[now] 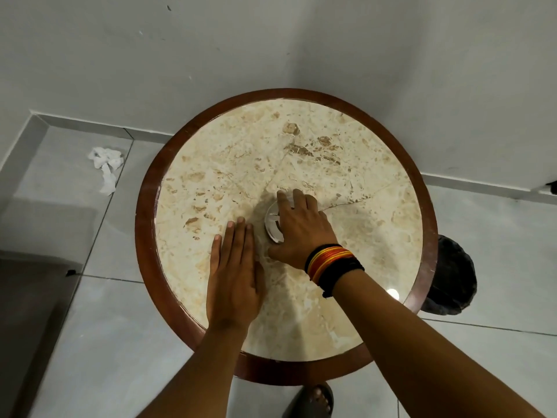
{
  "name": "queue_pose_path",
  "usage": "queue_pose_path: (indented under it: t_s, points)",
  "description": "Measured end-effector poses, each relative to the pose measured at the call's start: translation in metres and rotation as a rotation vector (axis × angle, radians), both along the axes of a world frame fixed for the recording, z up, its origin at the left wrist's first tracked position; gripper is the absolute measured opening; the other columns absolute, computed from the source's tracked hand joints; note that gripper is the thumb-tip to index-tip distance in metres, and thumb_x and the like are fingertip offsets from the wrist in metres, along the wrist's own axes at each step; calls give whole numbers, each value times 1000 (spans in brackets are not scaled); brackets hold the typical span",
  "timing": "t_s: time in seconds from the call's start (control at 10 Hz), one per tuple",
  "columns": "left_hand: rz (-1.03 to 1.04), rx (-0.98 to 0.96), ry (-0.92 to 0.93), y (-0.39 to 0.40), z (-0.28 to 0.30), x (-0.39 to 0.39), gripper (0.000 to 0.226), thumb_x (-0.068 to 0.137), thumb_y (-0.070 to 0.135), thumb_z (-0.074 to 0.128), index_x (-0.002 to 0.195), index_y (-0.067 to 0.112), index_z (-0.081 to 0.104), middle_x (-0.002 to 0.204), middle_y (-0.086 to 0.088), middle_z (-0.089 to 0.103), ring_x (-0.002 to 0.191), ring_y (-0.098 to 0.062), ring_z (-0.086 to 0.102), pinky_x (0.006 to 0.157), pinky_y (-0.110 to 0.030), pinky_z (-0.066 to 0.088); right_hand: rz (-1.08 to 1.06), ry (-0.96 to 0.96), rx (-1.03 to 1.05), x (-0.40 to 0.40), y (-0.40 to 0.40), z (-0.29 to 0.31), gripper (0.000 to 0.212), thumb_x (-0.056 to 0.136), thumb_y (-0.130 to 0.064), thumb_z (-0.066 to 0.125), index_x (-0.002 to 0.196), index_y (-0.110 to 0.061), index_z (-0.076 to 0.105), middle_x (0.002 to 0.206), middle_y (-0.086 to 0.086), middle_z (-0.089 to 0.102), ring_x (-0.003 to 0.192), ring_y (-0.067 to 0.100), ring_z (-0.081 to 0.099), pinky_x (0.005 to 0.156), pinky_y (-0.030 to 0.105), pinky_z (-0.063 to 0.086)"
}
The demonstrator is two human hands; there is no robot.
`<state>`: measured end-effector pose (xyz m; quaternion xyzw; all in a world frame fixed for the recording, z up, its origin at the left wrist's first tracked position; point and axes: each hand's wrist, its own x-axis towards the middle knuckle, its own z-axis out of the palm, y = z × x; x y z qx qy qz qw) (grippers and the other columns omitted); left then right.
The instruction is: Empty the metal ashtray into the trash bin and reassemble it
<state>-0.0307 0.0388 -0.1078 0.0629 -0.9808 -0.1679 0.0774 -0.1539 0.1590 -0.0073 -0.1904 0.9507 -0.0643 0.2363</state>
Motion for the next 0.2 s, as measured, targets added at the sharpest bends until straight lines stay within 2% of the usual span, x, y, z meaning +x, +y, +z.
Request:
queue_pose_path:
  t_s: [0.1, 0.2]
  points:
    - [-11, 21, 30, 2, 4, 4, 61, 112, 35, 22, 162, 2, 36, 171, -18, 35, 161, -34, 29, 127, -60, 33, -73, 15, -126, 2, 6, 0, 109, 80, -62, 63, 160, -15, 6, 167, 16, 3, 153, 36, 5, 120, 61, 18]
    - [45, 177, 123, 1, 12, 1, 58, 111, 28, 29, 164, 5, 31, 175, -15, 27, 165, -29, 21, 133, -55, 22, -196, 364, -306, 0, 15, -1, 90, 92, -63, 48, 159, -11, 18, 167, 16, 9, 154, 32, 9, 120, 60, 14]
